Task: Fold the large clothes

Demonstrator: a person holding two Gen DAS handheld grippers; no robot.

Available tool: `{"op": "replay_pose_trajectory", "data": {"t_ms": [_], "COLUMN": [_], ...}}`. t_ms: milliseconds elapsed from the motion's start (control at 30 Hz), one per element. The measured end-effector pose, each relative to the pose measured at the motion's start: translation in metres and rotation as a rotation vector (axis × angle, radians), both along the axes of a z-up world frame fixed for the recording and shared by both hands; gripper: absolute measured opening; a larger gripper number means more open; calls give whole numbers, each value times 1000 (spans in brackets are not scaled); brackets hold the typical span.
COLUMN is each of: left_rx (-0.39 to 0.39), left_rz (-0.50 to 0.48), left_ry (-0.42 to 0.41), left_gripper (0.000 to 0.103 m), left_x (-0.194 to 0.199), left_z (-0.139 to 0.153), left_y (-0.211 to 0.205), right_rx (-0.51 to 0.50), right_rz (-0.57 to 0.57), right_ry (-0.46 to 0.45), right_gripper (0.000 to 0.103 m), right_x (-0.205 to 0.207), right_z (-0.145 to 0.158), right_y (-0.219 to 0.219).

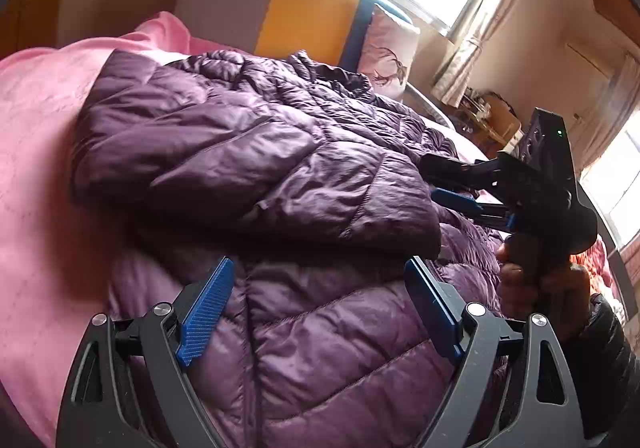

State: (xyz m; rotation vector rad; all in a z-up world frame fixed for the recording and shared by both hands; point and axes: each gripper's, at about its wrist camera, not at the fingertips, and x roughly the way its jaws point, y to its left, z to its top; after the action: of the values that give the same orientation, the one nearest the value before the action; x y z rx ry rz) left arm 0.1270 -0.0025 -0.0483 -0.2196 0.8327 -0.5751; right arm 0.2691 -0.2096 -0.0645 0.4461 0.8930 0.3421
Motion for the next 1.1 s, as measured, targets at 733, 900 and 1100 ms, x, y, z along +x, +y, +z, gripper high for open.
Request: {"op": "replay_pose_trajectory", "data": {"t_ms": [733,900,1100], "left_rx": [8,75,100], "left_rz": [100,154,197], "left_ry": [-19,2,64], "left_gripper": [86,86,86], "left_x": [75,100,117], "left_z": [24,18,-3], "left_y": [-12,-11,-3], "right_rx": [-187,-171,-175], "right_rz": [-136,-273,-384], "right_ry": [-351,-335,-161], "right_gripper": [12,12,12], "right_x": [38,43,52], "right_z": [172,171,108], "right_y": [-28,-81,-133]}}
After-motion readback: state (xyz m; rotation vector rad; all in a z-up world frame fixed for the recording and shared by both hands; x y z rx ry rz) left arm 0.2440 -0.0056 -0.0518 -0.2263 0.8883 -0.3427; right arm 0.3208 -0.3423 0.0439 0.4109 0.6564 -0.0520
